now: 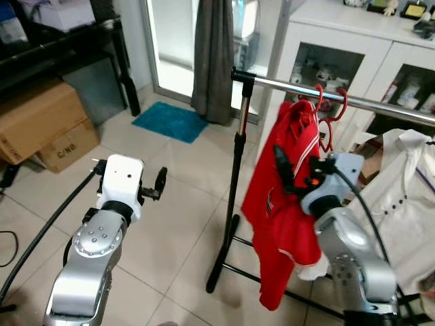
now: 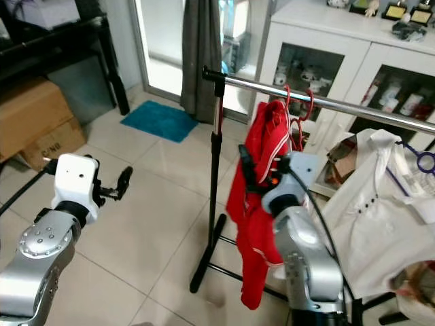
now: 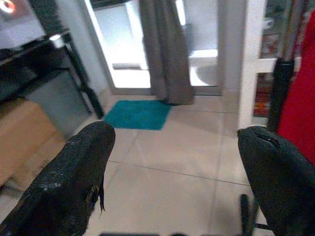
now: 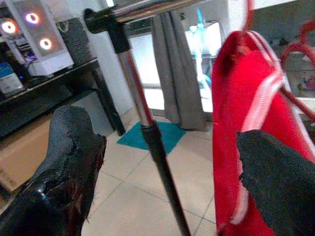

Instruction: Hang hanger

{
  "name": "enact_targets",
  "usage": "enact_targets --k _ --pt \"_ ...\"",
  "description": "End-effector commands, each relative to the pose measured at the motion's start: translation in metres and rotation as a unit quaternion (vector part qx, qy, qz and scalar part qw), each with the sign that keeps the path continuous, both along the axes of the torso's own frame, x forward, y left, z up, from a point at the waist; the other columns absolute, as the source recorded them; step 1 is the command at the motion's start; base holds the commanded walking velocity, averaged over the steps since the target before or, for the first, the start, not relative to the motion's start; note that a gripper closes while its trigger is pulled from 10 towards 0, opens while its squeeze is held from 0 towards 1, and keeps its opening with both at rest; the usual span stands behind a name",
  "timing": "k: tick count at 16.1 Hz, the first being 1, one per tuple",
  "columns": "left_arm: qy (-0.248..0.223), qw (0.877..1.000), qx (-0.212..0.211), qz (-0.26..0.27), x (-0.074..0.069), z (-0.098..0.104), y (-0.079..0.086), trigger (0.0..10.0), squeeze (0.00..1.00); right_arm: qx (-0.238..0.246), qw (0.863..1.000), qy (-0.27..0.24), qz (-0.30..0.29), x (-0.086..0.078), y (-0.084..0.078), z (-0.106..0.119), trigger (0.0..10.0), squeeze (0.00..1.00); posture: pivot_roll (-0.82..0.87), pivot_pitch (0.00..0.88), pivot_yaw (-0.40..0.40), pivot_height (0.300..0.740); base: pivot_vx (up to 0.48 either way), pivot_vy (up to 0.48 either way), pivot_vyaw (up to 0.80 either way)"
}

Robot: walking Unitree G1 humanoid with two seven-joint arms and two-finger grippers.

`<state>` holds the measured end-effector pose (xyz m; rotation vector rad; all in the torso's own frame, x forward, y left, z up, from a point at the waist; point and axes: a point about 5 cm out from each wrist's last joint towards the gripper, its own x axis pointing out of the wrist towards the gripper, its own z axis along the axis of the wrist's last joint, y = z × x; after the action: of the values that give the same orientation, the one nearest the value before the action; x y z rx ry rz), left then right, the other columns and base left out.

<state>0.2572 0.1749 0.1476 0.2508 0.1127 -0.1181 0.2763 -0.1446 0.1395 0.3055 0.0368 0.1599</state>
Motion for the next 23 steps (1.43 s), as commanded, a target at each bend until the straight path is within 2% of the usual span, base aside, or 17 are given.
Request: enact_targets --k 1,4,7,10,12,15,19,23 --pt "-0.006 1.0 -0.007 -0.007 0.001 0.003 -0.003 10.0 0.0 0.003 1.0 -0.024 -0.009 0.003 -0.003 0.011 10.0 0.0 -0.01 0.0 -0.03 0.74 0.0 0.0 0.0" --pt "-0.006 1.0 -0.026 -0.015 -0.004 0.005 -0.007 10.0 0.0 -0.003 1.0 -0.021 0.0 0.007 -0.001 0.012 10.0 0.0 0.01 0.0 -0.055 0.74 0.0 0.0 -0.53" --pt "-0.005 0.999 -0.026 -0.026 -0.011 0.006 -0.008 10.0 0.0 -0.029 0.998 -0.051 0.031 0.014 0.007 0.021 10.0 0.0 0.02 0.0 -0.068 0.74 0.0 0.0 -0.53" --pt "0.006 0.996 -0.022 -0.084 -0.014 0.007 -0.015 10.0 0.0 -0.075 0.991 -0.089 0.069 0.013 0.016 0.031 10.0 0.0 0.0 0.0 -0.059 0.74 0.0 0.0 0.0" --pt "0.009 0.995 -0.011 -0.094 -0.014 0.006 -0.015 10.0 0.0 -0.089 0.988 -0.096 0.075 0.012 0.016 0.031 10.0 0.0 0.0 0.0 -0.059 0.74 0.0 0.0 0.0" --pt "-0.002 0.995 -0.025 -0.097 -0.011 0.012 -0.018 10.0 0.0 -0.075 0.992 -0.087 0.056 0.013 0.014 0.027 10.0 0.0 0.03 0.0 -0.076 0.74 0.189 0.0 0.0" --pt "0.002 0.995 -0.024 -0.096 -0.014 0.01 -0.017 10.0 0.0 -0.072 0.992 -0.073 0.077 0.015 0.02 0.02 10.0 0.0 0.03 0.0 -0.081 0.74 0.389 0.0 -0.51" --pt "0.004 0.995 -0.018 -0.098 -0.012 0.011 -0.015 10.0 0.0 -0.059 0.991 -0.073 0.09 0.013 0.022 0.019 10.0 0.0 0.02 0.0 -0.067 0.74 0.396 0.0 0.0"
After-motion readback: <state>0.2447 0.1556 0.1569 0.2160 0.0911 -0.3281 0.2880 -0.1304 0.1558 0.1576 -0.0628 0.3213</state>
